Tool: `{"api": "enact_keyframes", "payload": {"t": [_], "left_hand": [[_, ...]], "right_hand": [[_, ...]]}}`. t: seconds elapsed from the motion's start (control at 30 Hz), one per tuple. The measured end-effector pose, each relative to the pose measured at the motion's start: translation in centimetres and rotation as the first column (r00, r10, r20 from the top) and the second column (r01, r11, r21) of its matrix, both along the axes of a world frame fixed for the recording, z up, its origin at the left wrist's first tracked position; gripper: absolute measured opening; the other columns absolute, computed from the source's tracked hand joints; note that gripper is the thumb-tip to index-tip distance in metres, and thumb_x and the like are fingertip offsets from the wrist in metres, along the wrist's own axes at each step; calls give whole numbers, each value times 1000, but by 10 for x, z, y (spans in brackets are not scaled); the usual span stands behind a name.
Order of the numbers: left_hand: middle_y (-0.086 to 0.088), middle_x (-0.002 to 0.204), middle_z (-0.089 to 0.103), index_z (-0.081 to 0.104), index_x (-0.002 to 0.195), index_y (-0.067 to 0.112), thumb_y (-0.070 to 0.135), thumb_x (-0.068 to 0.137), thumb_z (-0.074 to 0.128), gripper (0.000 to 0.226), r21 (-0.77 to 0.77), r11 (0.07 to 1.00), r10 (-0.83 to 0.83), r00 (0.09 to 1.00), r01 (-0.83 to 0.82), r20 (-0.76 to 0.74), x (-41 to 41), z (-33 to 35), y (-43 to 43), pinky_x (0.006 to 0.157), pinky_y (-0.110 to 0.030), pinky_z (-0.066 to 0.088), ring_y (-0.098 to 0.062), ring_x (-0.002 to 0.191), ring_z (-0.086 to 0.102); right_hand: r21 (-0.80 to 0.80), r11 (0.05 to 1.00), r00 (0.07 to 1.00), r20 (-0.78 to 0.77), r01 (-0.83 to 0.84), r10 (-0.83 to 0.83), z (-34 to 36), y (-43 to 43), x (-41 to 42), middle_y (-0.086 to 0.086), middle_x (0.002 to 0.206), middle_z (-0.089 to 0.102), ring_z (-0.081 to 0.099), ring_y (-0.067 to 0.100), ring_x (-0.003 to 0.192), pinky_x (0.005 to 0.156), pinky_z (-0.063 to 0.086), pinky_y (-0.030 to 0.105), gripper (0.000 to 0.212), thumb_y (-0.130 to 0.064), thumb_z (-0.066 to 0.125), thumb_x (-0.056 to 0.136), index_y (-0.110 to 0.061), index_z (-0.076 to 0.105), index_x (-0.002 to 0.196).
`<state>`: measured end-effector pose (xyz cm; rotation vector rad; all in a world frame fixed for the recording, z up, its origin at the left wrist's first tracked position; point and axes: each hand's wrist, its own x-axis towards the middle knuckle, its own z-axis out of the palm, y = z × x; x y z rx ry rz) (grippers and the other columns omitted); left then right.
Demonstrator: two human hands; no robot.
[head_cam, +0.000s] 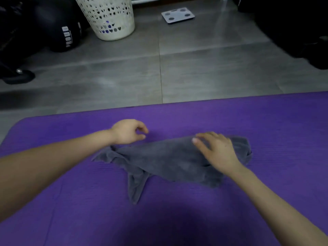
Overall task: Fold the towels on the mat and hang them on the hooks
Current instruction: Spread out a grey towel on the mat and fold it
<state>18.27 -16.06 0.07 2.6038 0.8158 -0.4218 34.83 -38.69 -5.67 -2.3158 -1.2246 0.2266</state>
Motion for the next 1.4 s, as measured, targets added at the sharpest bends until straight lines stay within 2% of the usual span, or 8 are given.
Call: {"api": "enact_keyframes", "payload": {"t": [0.13,0.47,0.63,0.77,0.93,1.07,1.23,1.4], "left_hand": [[-2,116,63,65,111,23,30,86,63,27,143,976,176,979,-161,-101,-79,-31,39,90,-28,42,-21,108,56],[-17,115,58,53,122,11,30,79,71,51,245,839,489,871,-486,53,-170,-133,56,89,-42,42,-39,107,52],[-12,108,66,55,113,8,20,80,69,38,92,869,469,869,-486,159,-167,-157,70,75,-38,43,-35,101,60],[-11,100,69,61,107,8,13,82,66,26,34,873,459,842,-487,283,-164,-163,70,71,-35,44,-30,93,63],[-4,85,65,64,98,8,8,81,68,17,-236,822,568,713,-519,412,-163,-142,71,64,-20,39,-16,78,58],[-8,80,67,68,91,7,13,84,66,9,-258,863,505,770,-434,391,-164,-100,90,59,-8,37,-6,68,55],[-3,75,63,65,83,9,11,87,62,5,-315,854,516,748,-413,418,-145,-49,119,59,-2,36,7,58,53],[14,50,59,55,73,20,6,89,59,22,-480,781,617,611,-398,497,-91,-6,151,48,-7,39,6,45,49]], "right_hand": [[-12,990,984,113,-140,141,-49,22,-51,-5,80,70,66,24,71,69,49,37,39,-49,42,80,-24,72,80],[-184,929,884,295,-321,364,-107,69,-112,0,71,62,59,23,73,80,42,38,28,-43,77,64,-18,68,72],[-309,916,870,340,-256,358,-127,72,-107,3,64,61,57,25,62,66,49,36,27,-32,85,53,-15,65,63],[-113,971,893,382,-213,240,-128,64,-107,2,63,61,56,27,60,63,39,35,13,-21,62,77,-15,63,65],[118,993,999,41,-13,8,-79,61,-96,9,69,67,65,29,61,56,48,29,27,-30,49,86,-7,65,88],[87,996,983,-181,-8,23,-25,64,-60,-7,69,60,57,17,63,65,43,32,20,-35,67,84,-17,63,92],[34,999,996,-73,-41,44,21,82,-20,-17,59,47,46,17,61,65,30,26,19,-30,73,80,-15,65,89],[74,997,989,146,-8,-3,66,118,22,16,85,68,62,36,88,70,40,35,22,-26,65,87,-7,66,97]]}}
